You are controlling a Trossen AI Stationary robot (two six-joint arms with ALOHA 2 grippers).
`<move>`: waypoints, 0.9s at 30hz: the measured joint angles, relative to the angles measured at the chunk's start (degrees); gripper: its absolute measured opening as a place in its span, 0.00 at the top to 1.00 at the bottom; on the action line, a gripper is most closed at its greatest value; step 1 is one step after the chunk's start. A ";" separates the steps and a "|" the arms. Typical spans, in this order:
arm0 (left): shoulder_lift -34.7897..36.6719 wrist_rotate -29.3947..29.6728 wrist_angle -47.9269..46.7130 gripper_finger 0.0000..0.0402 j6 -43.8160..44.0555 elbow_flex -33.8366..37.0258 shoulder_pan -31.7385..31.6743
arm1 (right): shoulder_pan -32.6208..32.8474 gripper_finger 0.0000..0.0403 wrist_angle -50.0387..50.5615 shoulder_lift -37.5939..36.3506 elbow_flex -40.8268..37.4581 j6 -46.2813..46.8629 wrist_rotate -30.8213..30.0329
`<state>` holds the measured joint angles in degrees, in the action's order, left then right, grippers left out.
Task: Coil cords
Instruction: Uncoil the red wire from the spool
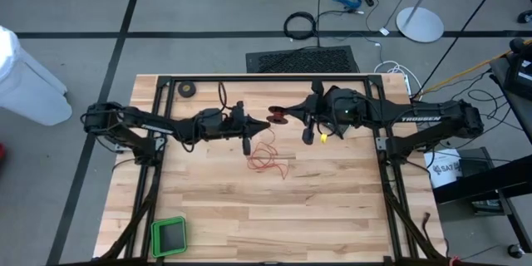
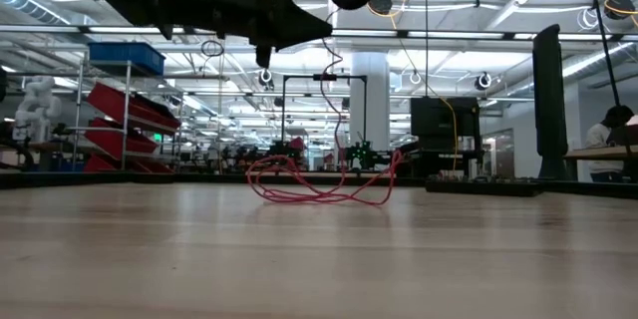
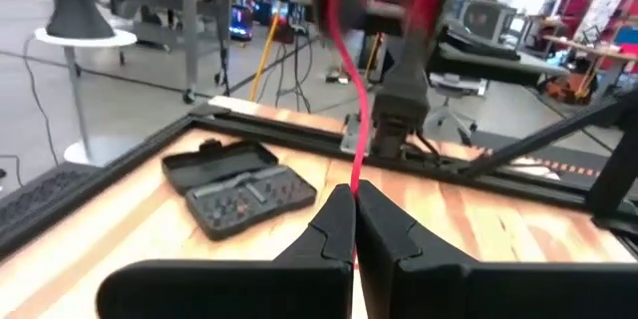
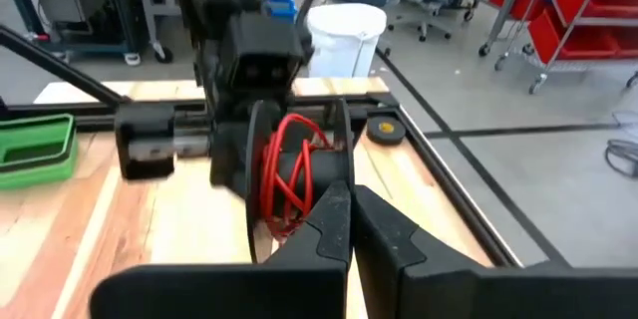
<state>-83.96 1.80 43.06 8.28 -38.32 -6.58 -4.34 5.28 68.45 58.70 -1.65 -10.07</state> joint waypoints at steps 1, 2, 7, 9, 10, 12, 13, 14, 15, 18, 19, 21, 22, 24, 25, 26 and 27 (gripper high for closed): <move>0.67 0.00 -1.05 1.00 -0.03 0.00 -0.27 | 0.00 1.00 0.51 0.00 0.00 0.18 -0.01; 1.33 0.00 -1.93 1.00 -0.17 0.00 -0.48 | 0.00 1.00 0.97 0.00 0.00 0.35 -0.02; 6.03 0.00 -8.01 1.00 -1.69 0.00 -1.36 | 0.00 1.00 3.19 0.00 0.00 1.30 -0.04; 7.88 0.00 -10.06 1.00 -1.93 0.00 -1.66 | 0.00 1.00 3.91 0.00 0.00 1.54 -0.04; 8.95 0.00 -11.56 1.00 -2.48 0.00 -1.70 | 0.00 1.00 4.13 0.00 0.00 1.66 -0.04; 11.05 0.00 -14.27 1.00 -3.37 0.00 -1.70 | 0.00 1.00 4.13 0.02 0.00 2.01 -0.06; 11.90 0.00 -15.03 1.00 -3.85 0.00 -1.69 | 0.00 1.00 4.07 0.00 0.00 2.08 -0.07; 12.90 0.00 -16.25 1.00 -4.18 0.00 -1.66 | 0.00 1.00 4.08 0.00 0.00 2.08 -0.07; 13.91 0.00 -17.67 1.00 -4.25 0.00 -1.65 | 0.00 1.00 4.12 0.00 0.00 2.08 -0.07; 16.56 0.00 -19.60 1.00 -4.27 0.00 -1.67 | 0.00 1.00 4.20 0.00 0.00 2.10 -0.09; 17.52 0.00 -20.28 1.00 -4.27 0.00 -1.66 | 0.00 1.00 4.25 0.00 0.00 2.10 -0.30; 19.15 0.00 -21.19 1.00 -4.25 0.00 -1.48 | 0.00 1.00 4.33 0.02 0.00 2.38 -0.66; 19.71 0.00 -21.40 1.00 -4.24 0.00 -1.24 | 0.00 1.00 4.31 0.04 0.00 2.62 -0.82; 20.48 0.00 -21.24 1.00 -4.16 0.00 -0.72 | -0.04 1.00 4.05 0.43 0.00 2.73 -1.77; 20.74 0.00 -21.23 1.00 -4.16 0.00 -0.35 | -0.05 1.00 4.04 0.72 0.00 2.73 -2.24; 20.82 0.00 -20.67 1.00 -4.18 0.00 -0.01 | -0.13 1.00 3.97 1.12 0.00 2.73 -2.29; 20.82 -0.02 -20.08 1.00 -4.18 0.00 0.23 | -0.23 1.00 3.90 1.49 0.00 2.73 -2.27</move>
<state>-63.13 1.79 22.97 4.10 -38.33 -6.34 -4.57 9.17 69.94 58.70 1.08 -12.33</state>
